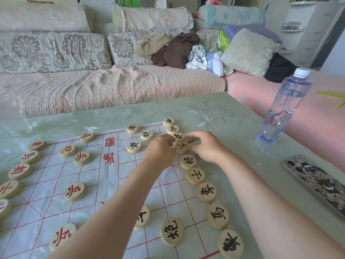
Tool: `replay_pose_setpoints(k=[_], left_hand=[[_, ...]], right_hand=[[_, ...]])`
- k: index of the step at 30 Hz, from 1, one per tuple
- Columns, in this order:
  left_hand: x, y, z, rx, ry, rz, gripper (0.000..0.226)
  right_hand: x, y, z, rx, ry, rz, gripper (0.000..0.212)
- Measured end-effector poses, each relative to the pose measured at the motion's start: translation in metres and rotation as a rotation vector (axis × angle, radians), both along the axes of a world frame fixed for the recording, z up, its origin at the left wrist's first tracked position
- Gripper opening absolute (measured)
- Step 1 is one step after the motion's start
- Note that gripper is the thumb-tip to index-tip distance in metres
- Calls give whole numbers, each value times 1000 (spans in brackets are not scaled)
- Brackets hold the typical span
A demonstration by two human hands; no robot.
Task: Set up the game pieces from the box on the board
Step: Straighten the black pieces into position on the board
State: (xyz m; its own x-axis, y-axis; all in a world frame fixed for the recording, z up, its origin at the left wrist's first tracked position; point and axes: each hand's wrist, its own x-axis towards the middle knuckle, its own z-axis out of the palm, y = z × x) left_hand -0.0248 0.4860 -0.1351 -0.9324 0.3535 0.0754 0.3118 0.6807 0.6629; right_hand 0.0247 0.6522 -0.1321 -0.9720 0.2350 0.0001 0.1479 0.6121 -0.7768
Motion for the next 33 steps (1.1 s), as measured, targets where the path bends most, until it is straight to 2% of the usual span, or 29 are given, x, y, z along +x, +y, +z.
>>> replay_pose_setpoints(k=[8, 13, 18, 22, 25, 33], left_hand=[[-2, 4, -2, 22, -34, -14, 39], [-1, 6, -3, 18, -19, -12, 35], [0, 6, -3, 20, -26, -31, 34], [5, 0, 1, -20, 21, -51, 43], [11, -10, 6, -57, 44, -79, 41], [26, -25, 6, -102, -105, -235, 43]], right_hand=[[2, -1, 1, 7, -7, -7, 41], [3, -1, 1, 1, 8, 11, 43], [3, -2, 1, 4, 16, 20, 38], [5, -1, 4, -5, 17, 20, 36], [10, 3, 6, 11, 16, -13, 25], [27, 9, 7, -49, -60, 103, 24]])
